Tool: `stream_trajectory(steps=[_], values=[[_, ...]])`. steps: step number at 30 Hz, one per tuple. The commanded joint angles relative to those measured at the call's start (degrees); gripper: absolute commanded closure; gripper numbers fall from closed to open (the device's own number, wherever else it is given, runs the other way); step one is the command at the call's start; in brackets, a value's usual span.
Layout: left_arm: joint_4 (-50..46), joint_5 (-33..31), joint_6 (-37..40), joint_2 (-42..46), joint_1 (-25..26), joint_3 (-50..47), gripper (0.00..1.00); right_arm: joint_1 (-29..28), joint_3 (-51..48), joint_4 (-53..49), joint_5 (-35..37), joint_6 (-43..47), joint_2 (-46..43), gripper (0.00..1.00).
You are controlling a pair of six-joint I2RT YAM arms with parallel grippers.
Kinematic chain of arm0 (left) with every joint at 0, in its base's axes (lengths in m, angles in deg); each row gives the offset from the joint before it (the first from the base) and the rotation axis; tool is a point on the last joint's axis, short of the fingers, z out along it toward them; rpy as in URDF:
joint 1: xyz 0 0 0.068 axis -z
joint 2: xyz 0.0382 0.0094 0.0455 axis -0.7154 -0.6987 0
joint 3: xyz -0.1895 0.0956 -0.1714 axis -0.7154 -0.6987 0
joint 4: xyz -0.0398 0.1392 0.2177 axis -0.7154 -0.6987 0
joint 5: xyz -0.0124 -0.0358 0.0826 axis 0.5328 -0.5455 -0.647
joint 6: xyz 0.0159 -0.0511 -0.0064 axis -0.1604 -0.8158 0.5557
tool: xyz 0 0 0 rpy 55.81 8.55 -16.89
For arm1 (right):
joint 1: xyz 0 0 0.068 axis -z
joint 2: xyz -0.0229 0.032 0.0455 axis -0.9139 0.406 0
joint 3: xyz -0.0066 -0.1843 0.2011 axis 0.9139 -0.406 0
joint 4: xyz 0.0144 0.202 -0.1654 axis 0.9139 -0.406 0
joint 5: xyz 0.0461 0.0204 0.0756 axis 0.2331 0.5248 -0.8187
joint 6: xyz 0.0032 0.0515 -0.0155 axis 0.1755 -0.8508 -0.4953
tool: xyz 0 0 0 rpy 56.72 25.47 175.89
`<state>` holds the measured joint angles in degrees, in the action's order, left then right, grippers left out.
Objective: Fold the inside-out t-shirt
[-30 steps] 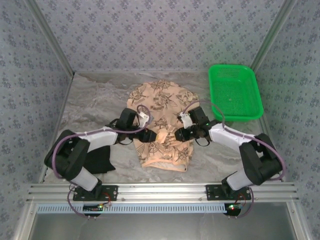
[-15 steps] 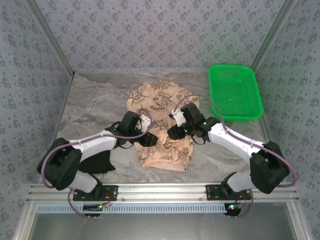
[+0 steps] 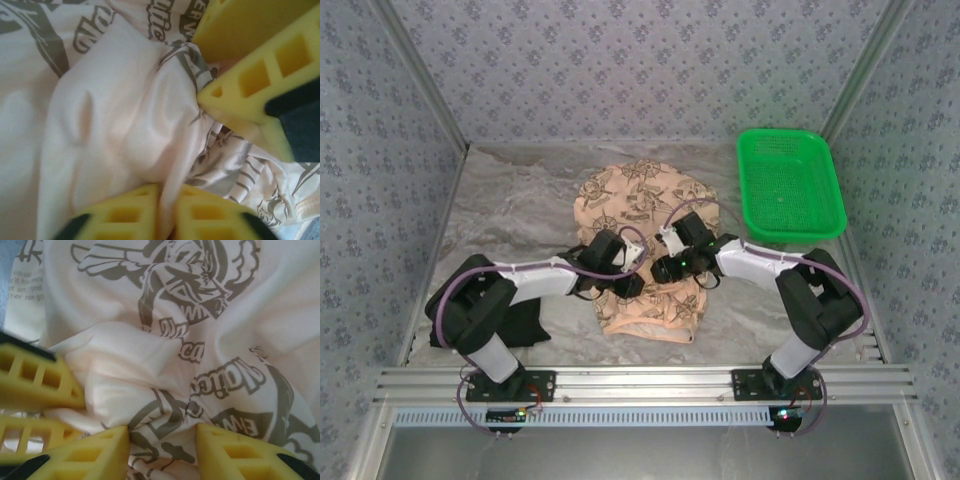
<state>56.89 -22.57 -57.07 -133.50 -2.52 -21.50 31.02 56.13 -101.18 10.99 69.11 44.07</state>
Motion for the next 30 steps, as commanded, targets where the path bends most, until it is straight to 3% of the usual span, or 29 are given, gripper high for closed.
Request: stream_trajectory(steps=[1, 4, 5, 8, 11, 14, 17, 19, 21, 23, 30], values=[[4.9, 5.6, -1.7, 2.4, -2.6, 0.1, 1.0, 0.0, 1.4, 1.5, -2.2, -1.1, 1.6, 0.58], [10.5, 11.5, -3.4, 6.0, -4.8, -2.9, 1.0, -0.3, 1.3, 1.6, -2.2, -1.1, 2.3, 0.57], [11.4, 12.7, -3.4, 6.8, -5.3, -3.5, 1.0, -0.3, 1.3, 1.6, -2.0, -1.1, 2.2, 0.6], [11.8, 16.2, -3.2, 8.1, -6.1, -4.3, 1.0, 0.5, -0.4, 3.0, -4.1, -0.8, -0.2, 0.88], [16.0, 18.6, -5.1, 8.5, -6.8, -6.7, 1.0, 3.0, -3.6, 5.3, -11.6, 0.8, -5.2, 0.94], [20.6, 17.6, -5.9, 7.3, -7.3, -10.1, 1.0, 6.9, -7.6, 5.4, -11.2, 0.1, -7.9, 0.95], [17.4, 14.7, -4.6, 3.2, -7.4, -10.0, 0.85, 10.5, -9.4, 3.1, -10.2, -1.8, -5.6, 0.87], [17.1, 13.6, -4.6, 0.8, -7.4, -10.0, 0.81, 10.1, -9.8, 3.2, -10.0, -1.4, -4.0, 0.78], [17.7, 13.4, -5.8, -0.5, -7.3, -9.9, 0.67, 7.1, -9.4, 2.9, -7.2, 1.6, -3.7, 0.75], [15.5, 17.2, -6.9, -0.3, -7.3, -7.5, 0.6, 2.5, -8.2, 1.2, -3.0, 5.3, -4.8, 0.68], [-1.9, 10.3, 6.2, 3.8, -3.6, 2.1, 0.52, 0.4, -8.1, 2.4, 0.2, 9.2, -12.9, 0.54]])
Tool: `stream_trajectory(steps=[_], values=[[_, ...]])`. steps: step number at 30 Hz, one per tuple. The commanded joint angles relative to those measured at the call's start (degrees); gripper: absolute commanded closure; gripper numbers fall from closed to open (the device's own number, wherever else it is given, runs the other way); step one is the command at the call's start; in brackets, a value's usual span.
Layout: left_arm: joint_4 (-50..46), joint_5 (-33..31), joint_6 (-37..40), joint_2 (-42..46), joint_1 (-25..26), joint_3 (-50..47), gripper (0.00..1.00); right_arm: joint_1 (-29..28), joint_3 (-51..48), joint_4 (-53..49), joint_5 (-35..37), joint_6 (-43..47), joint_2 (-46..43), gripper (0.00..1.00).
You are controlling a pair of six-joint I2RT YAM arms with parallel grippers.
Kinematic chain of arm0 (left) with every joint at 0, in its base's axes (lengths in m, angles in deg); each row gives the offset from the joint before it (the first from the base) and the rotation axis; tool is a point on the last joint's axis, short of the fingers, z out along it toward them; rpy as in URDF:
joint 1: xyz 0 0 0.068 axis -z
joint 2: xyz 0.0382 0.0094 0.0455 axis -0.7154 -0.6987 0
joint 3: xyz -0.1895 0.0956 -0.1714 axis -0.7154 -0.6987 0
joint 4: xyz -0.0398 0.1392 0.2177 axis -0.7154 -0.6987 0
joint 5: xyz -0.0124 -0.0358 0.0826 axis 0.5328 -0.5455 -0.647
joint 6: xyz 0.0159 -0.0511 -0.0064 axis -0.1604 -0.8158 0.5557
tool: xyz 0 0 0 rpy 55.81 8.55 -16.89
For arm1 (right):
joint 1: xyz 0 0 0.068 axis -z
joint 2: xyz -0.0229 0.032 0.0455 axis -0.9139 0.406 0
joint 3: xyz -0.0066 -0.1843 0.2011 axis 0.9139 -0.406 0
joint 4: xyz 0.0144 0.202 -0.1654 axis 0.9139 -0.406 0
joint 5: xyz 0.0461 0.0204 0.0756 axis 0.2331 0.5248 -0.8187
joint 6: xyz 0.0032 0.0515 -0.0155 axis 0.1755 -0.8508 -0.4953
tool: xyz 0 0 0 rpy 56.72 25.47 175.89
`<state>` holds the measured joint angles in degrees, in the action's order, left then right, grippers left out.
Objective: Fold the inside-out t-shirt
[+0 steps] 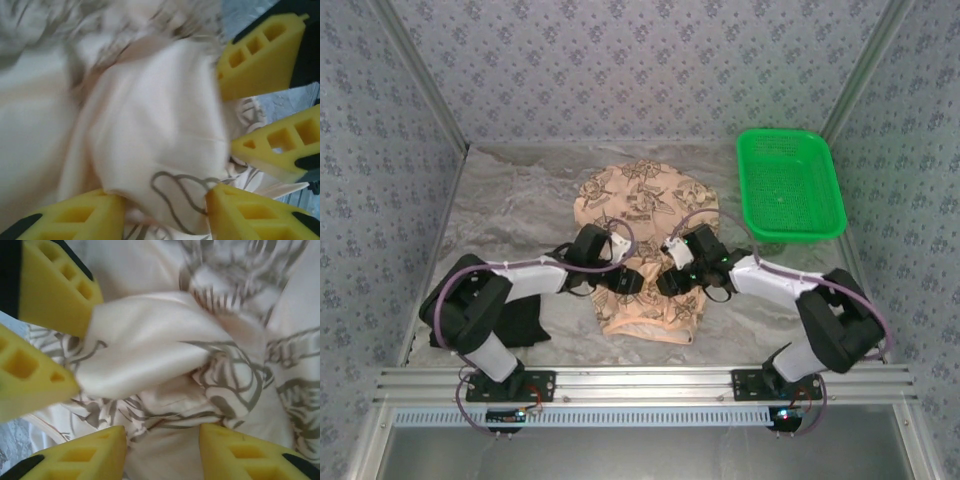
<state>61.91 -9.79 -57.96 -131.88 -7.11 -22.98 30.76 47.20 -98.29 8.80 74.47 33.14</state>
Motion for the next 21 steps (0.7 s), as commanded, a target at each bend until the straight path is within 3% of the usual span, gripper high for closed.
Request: stream_trajectory(steps=[1, 10, 14, 15, 17, 19, 21], values=[[-7.4, -3.3, 7.8, 1.2, 0.9, 4.3, 0.52, 0.9, 1.6, -1.0, 2.4, 4.1, -1.2, 0.54], [-2.8, -4.0, 8.5, -4.0, 0.9, 5.7, 0.54, 1.2, 3.6, 1.0, 3.1, 0.7, 5.3, 0.55], [0.7, -1.7, 6.1, -4.8, 0.4, 4.0, 0.61, 0.9, 4.7, 2.4, 1.5, -0.9, 8.8, 0.58], [2.1, -1.0, 5.2, -4.6, 0.0, 3.3, 0.67, 0.7, 5.1, 2.5, 1.4, -1.0, 9.4, 0.6], [5.9, 0.5, 2.7, -3.9, -0.8, 1.2, 0.9, 0.2, 5.8, 2.6, 0.6, -1.0, 9.8, 0.72], [8.3, 1.7, 1.6, -3.2, -1.5, -0.4, 1.0, 1.3, 5.9, 3.1, -2.6, -1.3, 8.9, 0.87], [9.6, 2.3, 0.6, -2.4, -2.3, -1.6, 1.0, 4.5, 4.5, 5.8, -11.2, -2.6, 6.5, 0.96]])
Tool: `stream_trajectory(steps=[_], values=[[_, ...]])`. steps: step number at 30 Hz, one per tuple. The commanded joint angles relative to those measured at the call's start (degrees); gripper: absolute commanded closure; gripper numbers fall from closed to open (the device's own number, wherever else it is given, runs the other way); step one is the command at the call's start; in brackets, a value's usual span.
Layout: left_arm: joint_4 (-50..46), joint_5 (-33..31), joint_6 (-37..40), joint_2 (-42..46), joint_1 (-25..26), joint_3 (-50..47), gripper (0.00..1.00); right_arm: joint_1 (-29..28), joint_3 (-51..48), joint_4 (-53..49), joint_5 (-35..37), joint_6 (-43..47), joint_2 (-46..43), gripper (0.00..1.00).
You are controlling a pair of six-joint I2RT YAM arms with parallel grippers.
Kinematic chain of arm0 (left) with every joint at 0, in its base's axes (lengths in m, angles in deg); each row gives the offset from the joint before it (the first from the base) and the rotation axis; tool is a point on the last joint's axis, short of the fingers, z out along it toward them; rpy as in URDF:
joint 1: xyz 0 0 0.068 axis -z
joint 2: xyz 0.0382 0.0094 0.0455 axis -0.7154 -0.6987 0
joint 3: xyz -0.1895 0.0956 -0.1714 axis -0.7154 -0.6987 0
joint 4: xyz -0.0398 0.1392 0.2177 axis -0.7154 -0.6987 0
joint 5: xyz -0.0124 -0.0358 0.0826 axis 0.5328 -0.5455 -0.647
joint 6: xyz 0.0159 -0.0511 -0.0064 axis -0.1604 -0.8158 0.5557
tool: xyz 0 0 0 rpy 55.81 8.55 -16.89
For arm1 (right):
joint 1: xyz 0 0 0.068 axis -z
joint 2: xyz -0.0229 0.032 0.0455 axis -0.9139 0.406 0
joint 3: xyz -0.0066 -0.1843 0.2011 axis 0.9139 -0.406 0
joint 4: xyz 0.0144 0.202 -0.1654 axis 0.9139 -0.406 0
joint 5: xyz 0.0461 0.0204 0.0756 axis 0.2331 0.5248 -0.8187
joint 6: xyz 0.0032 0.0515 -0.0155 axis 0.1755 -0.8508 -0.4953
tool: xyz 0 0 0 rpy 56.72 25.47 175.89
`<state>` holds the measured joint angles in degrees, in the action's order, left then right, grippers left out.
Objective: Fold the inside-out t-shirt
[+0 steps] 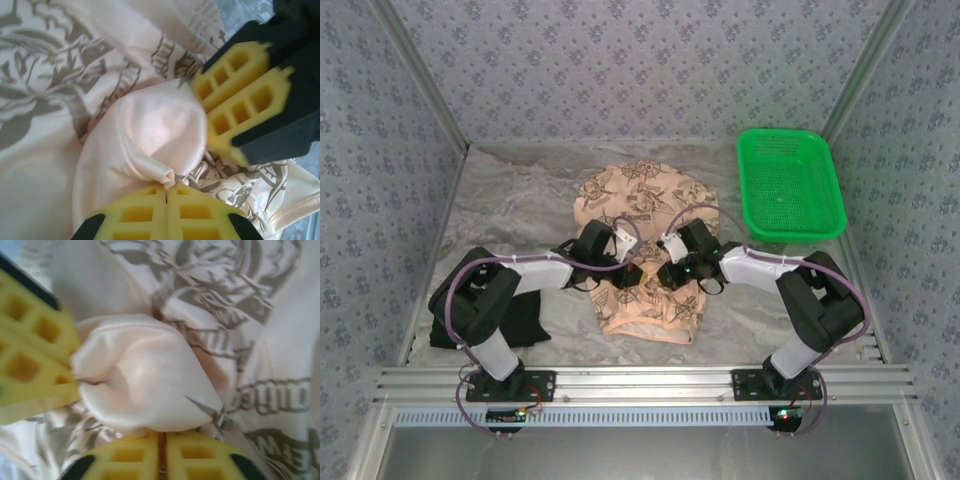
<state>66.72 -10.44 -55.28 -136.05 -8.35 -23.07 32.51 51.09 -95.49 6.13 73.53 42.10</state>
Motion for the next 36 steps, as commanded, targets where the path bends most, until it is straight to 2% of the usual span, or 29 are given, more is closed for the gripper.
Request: stream_trajectory(steps=[1, 3, 4, 5, 7, 9, 11, 14, 17, 19, 22, 24, 28, 30, 33, 36], values=[[5.1, 3.0, -2.4, 2.2, -1.4, -2.1, 1.0, 5.1, -0.5, 5.5, -14.5, -2.8, -3.9, 0.98], [5.0, 2.4, -2.6, 2.9, -2.0, -2.9, 0.99, 8.4, -0.9, 7.4, -24.8, -4.2, -6.4, 1.0], [4.6, 1.7, -2.6, 3.2, -2.2, -3.1, 0.9, 9.0, -0.4, 6.4, -27.0, -3.5, -7.4, 1.0], [4.3, 0.9, -2.7, 3.4, -2.3, -3.5, 0.84, 9.1, 0.5, 3.8, -27.8, -1.4, -9.1, 1.0], [3.9, 0.7, -3.1, 3.4, -2.7, -3.5, 0.8, 9.1, -0.1, 2.3, -28.4, 0.8, -12.6, 1.0], [3.3, 1.0, -3.3, 3.2, -2.8, -2.8, 0.72, 9.6, -0.7, 2.0, -28.6, 1.6, -15.2, 1.0], [2.6, 0.8, -3.2, 3.2, -2.9, -1.7, 0.59, 10.8, -0.9, 1.3, -29.7, 2.0, -16.1, 1.0], [2.3, 2.1, -1.2, 3.7, -2.7, -0.5, 0.52, 11.9, -1.0, 1.6, -31.3, 1.5, -14.5, 1.0], [2.6, 4.2, 1.9, 5.7, -2.4, 0.1, 0.49, 11.6, -0.6, 2.3, -34.0, 0.8, -11.9, 1.0], [2.7, 5.1, 3.9, 7.2, -2.3, 0.1, 0.49, 10.9, -0.1, 1.5, -33.4, 1.1, -11.0, 0.98], [2.7, 7.1, 6.6, 8.4, -2.3, -0.3, 0.49, 9.1, 1.8, -5.1, -27.5, 4.7, -10.2, 0.94], [2.7, 7.5, 7.3, 8.0, -2.3, -0.6, 0.49, 8.4, 1.8, -6.9, -26.1, 5.8, -10.0, 0.85], [4.3, 8.4, 5.9, 5.5, -2.3, -0.6, 0.57, 6.5, -0.3, -8.0, -21.2, 5.9, -10.1, 0.84], [5.0, 7.9, 5.6, 4.4, -1.9, -0.5, 0.57, 4.8, -1.5, -11.0, -13.7, 5.6, -11.1, 0.81], [4.3, 7.7, 6.7, 2.9, -0.7, 0.4, 0.56, 2.4, -3.5, -14.4, -1.6, 1.6, -13.7, 0.64], [3.2, 8.4, 9.2, 1.2, 0.8, 1.5, 0.54, 2.1, -3.9, -18.1, 12.1, -5.1, -14.9, 0.62]])
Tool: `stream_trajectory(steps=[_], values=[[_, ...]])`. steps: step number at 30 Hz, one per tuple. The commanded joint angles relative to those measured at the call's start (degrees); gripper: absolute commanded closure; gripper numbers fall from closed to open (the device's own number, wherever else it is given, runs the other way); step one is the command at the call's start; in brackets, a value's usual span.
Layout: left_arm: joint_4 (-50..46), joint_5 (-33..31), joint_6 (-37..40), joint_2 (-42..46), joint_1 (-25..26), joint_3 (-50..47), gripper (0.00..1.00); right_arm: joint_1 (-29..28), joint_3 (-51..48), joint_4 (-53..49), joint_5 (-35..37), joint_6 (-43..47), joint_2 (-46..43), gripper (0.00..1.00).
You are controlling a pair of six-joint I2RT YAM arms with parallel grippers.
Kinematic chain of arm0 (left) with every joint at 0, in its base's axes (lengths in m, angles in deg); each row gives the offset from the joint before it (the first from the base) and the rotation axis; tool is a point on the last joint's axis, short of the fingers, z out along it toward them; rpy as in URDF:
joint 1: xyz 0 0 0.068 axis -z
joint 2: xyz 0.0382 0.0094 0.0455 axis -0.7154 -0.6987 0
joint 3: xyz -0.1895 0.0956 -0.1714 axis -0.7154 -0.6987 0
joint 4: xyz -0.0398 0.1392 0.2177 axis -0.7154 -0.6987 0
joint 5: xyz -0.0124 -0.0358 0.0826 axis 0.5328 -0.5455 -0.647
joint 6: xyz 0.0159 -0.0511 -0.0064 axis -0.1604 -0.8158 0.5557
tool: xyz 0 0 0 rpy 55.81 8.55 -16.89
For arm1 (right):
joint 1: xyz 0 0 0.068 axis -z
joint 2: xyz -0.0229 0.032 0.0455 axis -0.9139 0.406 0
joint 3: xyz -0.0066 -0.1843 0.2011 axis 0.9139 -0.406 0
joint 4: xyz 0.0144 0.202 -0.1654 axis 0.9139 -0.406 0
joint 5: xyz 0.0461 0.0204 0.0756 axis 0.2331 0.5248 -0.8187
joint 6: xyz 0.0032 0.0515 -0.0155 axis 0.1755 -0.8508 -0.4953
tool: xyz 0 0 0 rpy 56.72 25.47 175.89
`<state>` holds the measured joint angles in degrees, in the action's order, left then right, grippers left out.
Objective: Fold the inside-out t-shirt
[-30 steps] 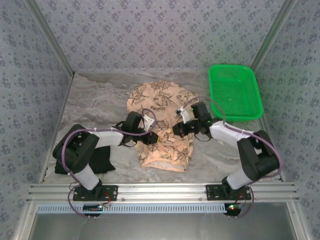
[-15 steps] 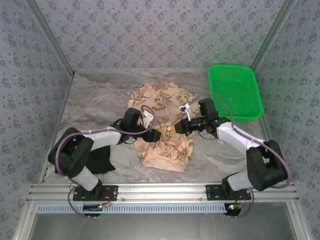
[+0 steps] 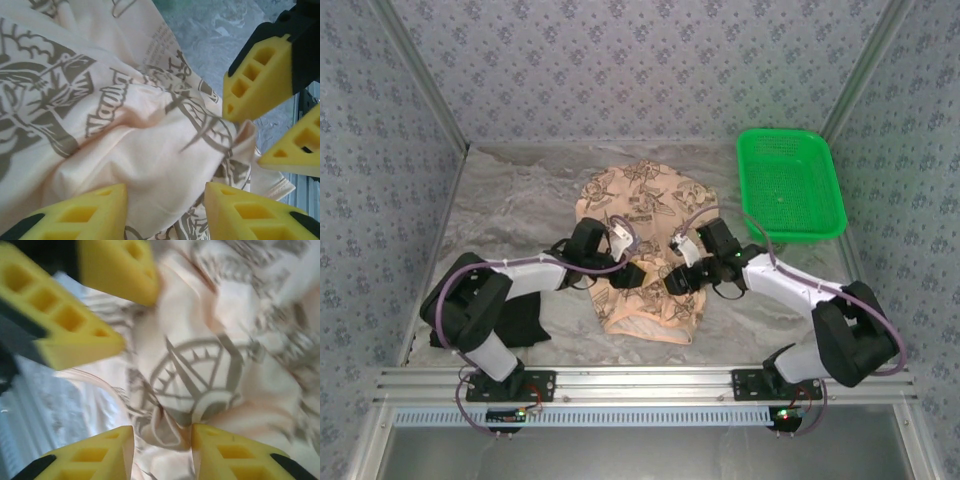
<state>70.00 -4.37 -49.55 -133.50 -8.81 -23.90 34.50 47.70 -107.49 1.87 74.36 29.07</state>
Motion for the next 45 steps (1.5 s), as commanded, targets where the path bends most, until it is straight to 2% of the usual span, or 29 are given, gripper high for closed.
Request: stream_trajectory(steps=[1, 3, 7, 12, 14, 17, 20, 25, 30, 33, 34, 36, 37, 39, 42, 44, 45], values=[[-1.0, 2.5, 4.5, -2.2, 1.8, 3.0, 0.53, 0.4, -0.5, -7.0, 19.3, -7.7, -2.0, 0.6], [-3.1, 3.1, 5.8, -3.8, 2.3, 4.4, 0.53, 0.8, -0.7, -7.8, 21.9, -10.2, -2.5, 0.59], [-5.0, 2.3, 6.2, -6.2, 2.5, 6.3, 0.55, -0.4, -1.4, -7.8, 21.7, -11.3, -5.7, 0.56], [-6.4, -0.4, 3.3, -5.8, 2.4, 7.9, 0.94, -4.7, -0.6, -7.6, 18.3, -7.1, -12.0, 0.53], [-4.7, 0.8, 0.7, -4.2, 1.9, 7.0, 1.0, -6.3, 0.8, -7.1, 15.9, -6.1, -12.4, 0.52], [-0.2, 4.6, -4.2, -2.1, 1.0, 4.9, 1.0, -8.3, 2.7, -4.2, 13.3, -7.9, -9.7, 0.52], [0.5, 5.2, -6.1, 0.1, 0.7, 3.6, 1.0, -9.0, 2.8, -0.4, 13.3, -10.7, -5.3, 0.52], [6.4, 10.2, -14.3, 0.8, -0.6, 1.4, 1.0, -9.5, 4.3, 1.8, 20.5, -12.1, 1.7, 0.52], [15.8, 14.5, -20.9, -2.4, -0.2, -0.2, 1.0, -8.5, 7.9, 4.2, 21.2, -14.2, 8.5, 0.53], [19.4, 15.1, -23.2, -3.7, -0.2, -1.2, 1.0, -8.0, 8.0, 4.3, 22.6, -15.3, 9.3, 0.59], [20.1, 15.2, -23.8, -3.9, -0.1, -1.5, 1.0, -7.7, 7.7, 4.2, 23.1, -15.2, 9.0, 0.65], [21.0, 15.0, -24.1, -4.2, -0.2, -2.2, 1.0, -7.2, 6.7, 4.0, 23.7, -14.5, 7.8, 0.85], [21.1, 15.0, -24.2, -4.4, -0.3, -2.3, 1.0, -6.6, 6.0, 4.2, 22.3, -13.5, 6.8, 0.93], [20.9, 14.4, -24.3, -4.9, -0.7, -2.6, 0.99, -5.1, 4.2, 5.7, 16.5, -10.4, 4.4, 1.0], [20.2, 11.1, -24.4, -4.3, -2.2, -3.9, 0.96, -2.9, 0.2, 7.5, 5.0, -5.1, -0.9, 1.0], [20.4, 7.8, -24.4, -3.3, -3.4, -5.5, 0.86, -1.2, -1.5, 7.3, -3.1, -1.8, -3.9, 1.0], [21.4, 7.2, -24.4, -3.0, -3.7, -6.0, 0.85, -0.6, -1.4, 6.6, -7.0, 0.1, -4.5, 1.0]])
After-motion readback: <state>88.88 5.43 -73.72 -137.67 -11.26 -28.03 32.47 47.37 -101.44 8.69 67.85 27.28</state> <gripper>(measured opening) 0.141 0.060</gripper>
